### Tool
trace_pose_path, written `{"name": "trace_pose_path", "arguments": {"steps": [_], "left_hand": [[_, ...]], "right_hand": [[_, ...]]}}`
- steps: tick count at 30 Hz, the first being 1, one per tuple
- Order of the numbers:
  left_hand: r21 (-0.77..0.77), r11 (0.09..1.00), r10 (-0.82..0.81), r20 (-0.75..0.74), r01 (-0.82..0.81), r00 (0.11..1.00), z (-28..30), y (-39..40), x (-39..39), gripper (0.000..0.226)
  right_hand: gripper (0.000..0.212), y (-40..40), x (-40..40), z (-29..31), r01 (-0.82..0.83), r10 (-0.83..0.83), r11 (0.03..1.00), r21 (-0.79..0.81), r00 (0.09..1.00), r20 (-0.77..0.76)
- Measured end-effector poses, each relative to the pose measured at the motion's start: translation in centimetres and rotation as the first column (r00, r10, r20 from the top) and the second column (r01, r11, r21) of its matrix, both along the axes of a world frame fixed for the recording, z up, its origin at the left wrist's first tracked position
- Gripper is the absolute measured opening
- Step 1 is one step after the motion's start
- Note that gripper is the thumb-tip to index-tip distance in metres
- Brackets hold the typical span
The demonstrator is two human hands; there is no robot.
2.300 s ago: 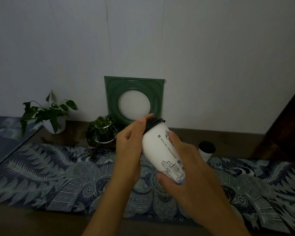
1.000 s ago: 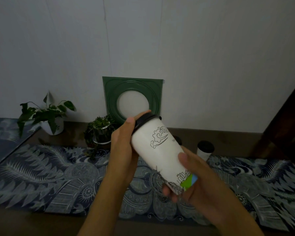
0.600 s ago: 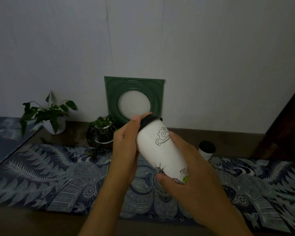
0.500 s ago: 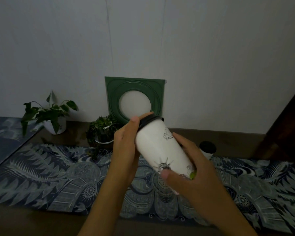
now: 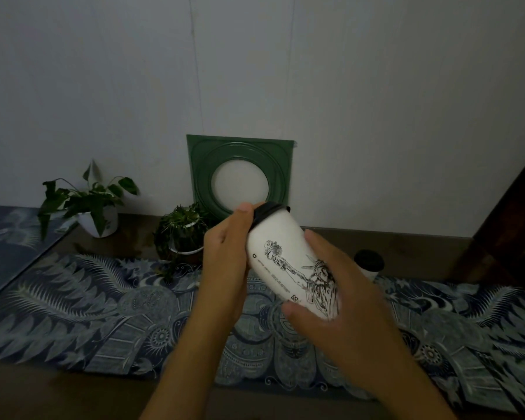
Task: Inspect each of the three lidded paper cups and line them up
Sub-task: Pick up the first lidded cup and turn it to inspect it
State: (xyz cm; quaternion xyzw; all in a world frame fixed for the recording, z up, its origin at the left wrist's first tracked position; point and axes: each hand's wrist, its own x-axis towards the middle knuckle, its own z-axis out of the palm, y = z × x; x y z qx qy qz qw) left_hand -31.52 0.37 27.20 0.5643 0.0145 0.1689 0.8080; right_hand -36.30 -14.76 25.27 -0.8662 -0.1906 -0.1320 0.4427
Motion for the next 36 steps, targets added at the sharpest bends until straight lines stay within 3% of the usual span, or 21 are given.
{"name": "trace_pose_path", "arguments": {"steps": [3, 6, 8, 11, 14, 17, 20, 22, 25, 28, 31, 34, 36], "left_hand": [[0.008, 1.0, -0.015, -0.003, 0.015, 1.0, 0.0, 0.0, 0.1, 0.038], [0.004, 0.999, -0.04, 0.032, 0.04, 0.999, 0.0, 0.2, 0.0, 0.03], [-0.007, 0.998, -0.056, 0.051, 0.056, 0.997, 0.0, 0.3, -0.2, 0.033], [-0.025, 0.996, -0.088, 0.055, 0.09, 0.995, 0.1, 0.4, -0.5, 0.033], [-0.025, 0.995, -0.098, 0.058, 0.1, 0.993, 0.0, 0.4, -0.6, 0.038], [-0.005, 0.998, -0.062, 0.051, 0.062, 0.997, 0.1, 0.5, -0.6, 0.034], [0.06, 0.998, -0.023, 0.039, 0.02, 0.999, 0.3, 0.5, -0.5, 0.032], [0.088, 0.996, -0.013, 0.031, 0.011, 0.999, 0.3, 0.5, -0.5, 0.039], [0.078, 0.996, -0.034, 0.042, 0.03, 0.999, 0.5, 0.6, -0.6, 0.032], [0.068, 0.995, -0.075, 0.063, 0.071, 0.995, 0.2, 0.9, -0.5, 0.029], [0.012, 0.993, -0.119, 0.056, 0.119, 0.991, 0.0, 1.2, -0.3, 0.033], [-0.047, 0.985, -0.165, 0.033, 0.167, 0.986, -0.2, 1.4, -0.3, 0.041], [-0.048, 0.983, -0.174, 0.036, 0.176, 0.984, -0.1, 1.4, -0.4, 0.041]], "right_hand": [[0.086, 0.1, 0.1, -0.6, 0.034, -0.023, 0.993, -0.115, 0.996, 0.09], [0.083, 0.1, -0.1, 0.2, -0.04, 0.056, 0.985, 0.166, 0.994, -0.093], [0.078, -0.2, 0.0, 0.7, -0.101, 0.195, 0.922, 0.373, 0.955, -0.222], [0.07, -0.7, 0.2, 1.0, -0.051, 0.447, 0.706, 0.707, 0.806, -0.388], [0.071, -1.0, 0.1, 1.1, -0.071, 0.625, 0.589, 0.805, 0.67, -0.399], [0.064, -0.8, 0.0, 1.2, -0.053, 0.498, 0.686, 0.726, 0.762, -0.415], [0.081, -0.4, 0.1, 0.8, -0.135, 0.193, 0.95, 0.281, 0.963, -0.19], [0.089, -0.1, -0.1, 0.4, -0.07, 0.07, 0.998, 0.01, 0.997, -0.026], [0.089, 0.4, 0.1, -0.1, -0.029, 0.034, 0.996, -0.09, 0.998, 0.057], [0.081, 0.3, 0.2, 0.4, -0.084, 0.1, 0.976, 0.2, 0.992, -0.072], [0.07, -0.3, -0.3, 1.6, -0.152, 0.385, 0.809, 0.568, 0.867, -0.317], [0.064, -0.4, -0.3, 1.9, -0.144, 0.546, 0.698, 0.701, 0.741, -0.392], [0.059, -0.7, -0.4, 2.3, -0.023, 0.475, 0.715, 0.699, 0.749, -0.462]]}}
